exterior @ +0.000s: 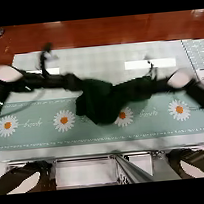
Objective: Fold the shirts.
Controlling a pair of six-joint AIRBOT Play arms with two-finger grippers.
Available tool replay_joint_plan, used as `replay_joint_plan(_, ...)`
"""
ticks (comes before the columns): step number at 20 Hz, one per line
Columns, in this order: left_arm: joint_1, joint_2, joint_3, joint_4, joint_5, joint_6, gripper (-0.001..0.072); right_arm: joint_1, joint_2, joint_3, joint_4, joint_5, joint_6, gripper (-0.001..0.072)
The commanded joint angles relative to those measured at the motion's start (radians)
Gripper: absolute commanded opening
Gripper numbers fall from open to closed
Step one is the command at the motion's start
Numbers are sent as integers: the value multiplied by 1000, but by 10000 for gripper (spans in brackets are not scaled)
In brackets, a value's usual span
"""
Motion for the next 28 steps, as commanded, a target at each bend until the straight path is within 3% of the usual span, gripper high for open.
replay_joint_plan(1,142,55,291,-1,-17,-37,34,-174,63,433,-140,144,19,21)
replay_joint_plan(6,350,137,703,11,-137,-69,34,-220,212,912,-282,314,1,21)
replay_joint_plan(11,497,305,870,62,-231,-68,34,-220,469,949,-314,379,-37,21)
replay_joint_plan(18,422,509,871,256,-234,-77,33,-220,606,949,-425,591,36,22)
replay_joint_plan(24,380,439,753,261,-281,-84,34,-220,605,738,-417,715,68,22)
replay_joint_plan(28,364,324,443,174,-281,-47,34,-220,602,387,-411,578,71,21)
